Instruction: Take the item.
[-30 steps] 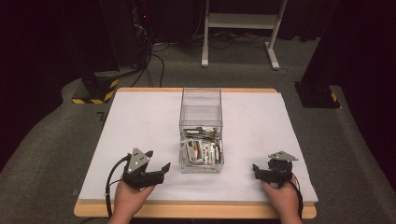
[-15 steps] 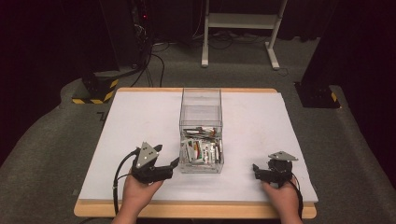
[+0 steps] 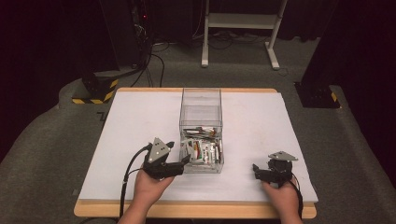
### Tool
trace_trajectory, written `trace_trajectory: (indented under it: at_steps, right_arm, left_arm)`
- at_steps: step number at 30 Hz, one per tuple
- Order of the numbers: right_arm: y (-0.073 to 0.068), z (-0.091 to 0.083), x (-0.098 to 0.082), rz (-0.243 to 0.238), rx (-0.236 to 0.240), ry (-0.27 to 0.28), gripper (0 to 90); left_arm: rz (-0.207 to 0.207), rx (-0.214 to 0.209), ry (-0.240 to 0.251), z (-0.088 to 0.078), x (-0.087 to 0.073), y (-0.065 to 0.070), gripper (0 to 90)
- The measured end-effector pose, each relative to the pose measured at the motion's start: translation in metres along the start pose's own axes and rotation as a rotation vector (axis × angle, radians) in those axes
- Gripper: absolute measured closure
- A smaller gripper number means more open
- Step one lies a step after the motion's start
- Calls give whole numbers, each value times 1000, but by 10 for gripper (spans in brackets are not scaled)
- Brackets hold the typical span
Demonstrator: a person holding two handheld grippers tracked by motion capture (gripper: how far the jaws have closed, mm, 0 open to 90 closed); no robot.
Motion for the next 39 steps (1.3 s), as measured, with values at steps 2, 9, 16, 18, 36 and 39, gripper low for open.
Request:
trace_trajectory:
  at_steps: [2,9,16,18,36,39]
  right_arm:
    - [0,0,0,-3,-2,0,91]
    - [0,0,0,-4,-3,0,91]
    - [0,0,0,-3,-4,0,92]
    - [0,0,0,-3,-5,0,92]
    - [-1,0,0,-1,-7,3,93]
    - [-1,0,0,-1,-7,3,93]
  left_arm:
    - [6,0,-7,3,0,1,252]
    - [10,-8,-30,12,-2,6,252]
    - [5,-17,-57,24,-7,9,234]
    - [8,-15,-62,26,-8,9,231]
    - [21,33,-49,31,-16,7,431]
    - [20,31,-45,29,-16,7,472]
Point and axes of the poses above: each handheld gripper's, and its own axes: z roughly forward along the jaws, x roughly out of its top, y roughly to its right, the point moved 6 cm from there along z, roughly forward along the jaws, and after that the axes turned 15 degrees about -x, right-handed, at the moved point
